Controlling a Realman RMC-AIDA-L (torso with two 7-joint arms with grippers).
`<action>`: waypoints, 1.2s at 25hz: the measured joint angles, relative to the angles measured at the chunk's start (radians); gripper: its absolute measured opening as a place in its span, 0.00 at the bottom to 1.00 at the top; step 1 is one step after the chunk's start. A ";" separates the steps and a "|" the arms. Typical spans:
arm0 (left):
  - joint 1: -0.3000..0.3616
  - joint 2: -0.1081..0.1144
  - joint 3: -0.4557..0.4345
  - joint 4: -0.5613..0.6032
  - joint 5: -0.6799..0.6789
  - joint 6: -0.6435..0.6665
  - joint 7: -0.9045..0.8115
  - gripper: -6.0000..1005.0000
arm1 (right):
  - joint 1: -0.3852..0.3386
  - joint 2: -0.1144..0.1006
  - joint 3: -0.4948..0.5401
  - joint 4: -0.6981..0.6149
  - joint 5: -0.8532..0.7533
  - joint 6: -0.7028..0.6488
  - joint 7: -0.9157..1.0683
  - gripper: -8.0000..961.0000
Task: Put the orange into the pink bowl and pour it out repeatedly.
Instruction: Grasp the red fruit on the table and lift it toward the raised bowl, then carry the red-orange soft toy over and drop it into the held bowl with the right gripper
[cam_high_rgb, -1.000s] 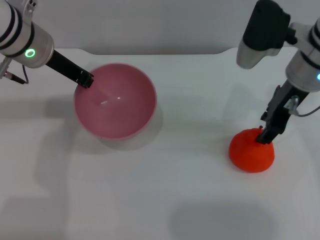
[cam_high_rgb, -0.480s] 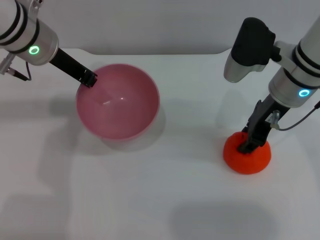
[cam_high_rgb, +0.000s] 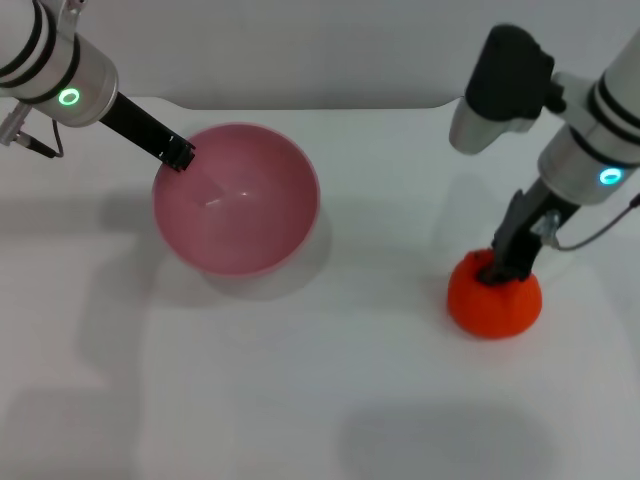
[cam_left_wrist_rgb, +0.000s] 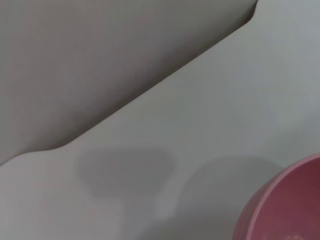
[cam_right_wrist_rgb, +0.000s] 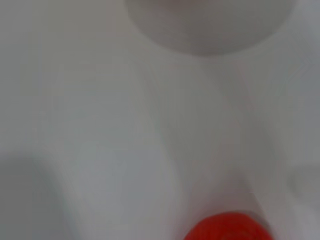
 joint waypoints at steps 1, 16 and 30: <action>0.000 0.000 0.000 0.000 0.000 0.000 0.000 0.05 | -0.002 -0.001 0.001 -0.021 -0.001 -0.001 0.007 0.24; -0.011 -0.004 0.026 0.002 -0.007 -0.002 0.011 0.05 | -0.018 0.003 0.018 -0.691 0.050 0.020 0.182 0.11; -0.023 -0.010 0.039 -0.004 -0.010 -0.014 0.003 0.05 | -0.019 0.008 -0.215 -0.628 0.294 0.081 0.167 0.08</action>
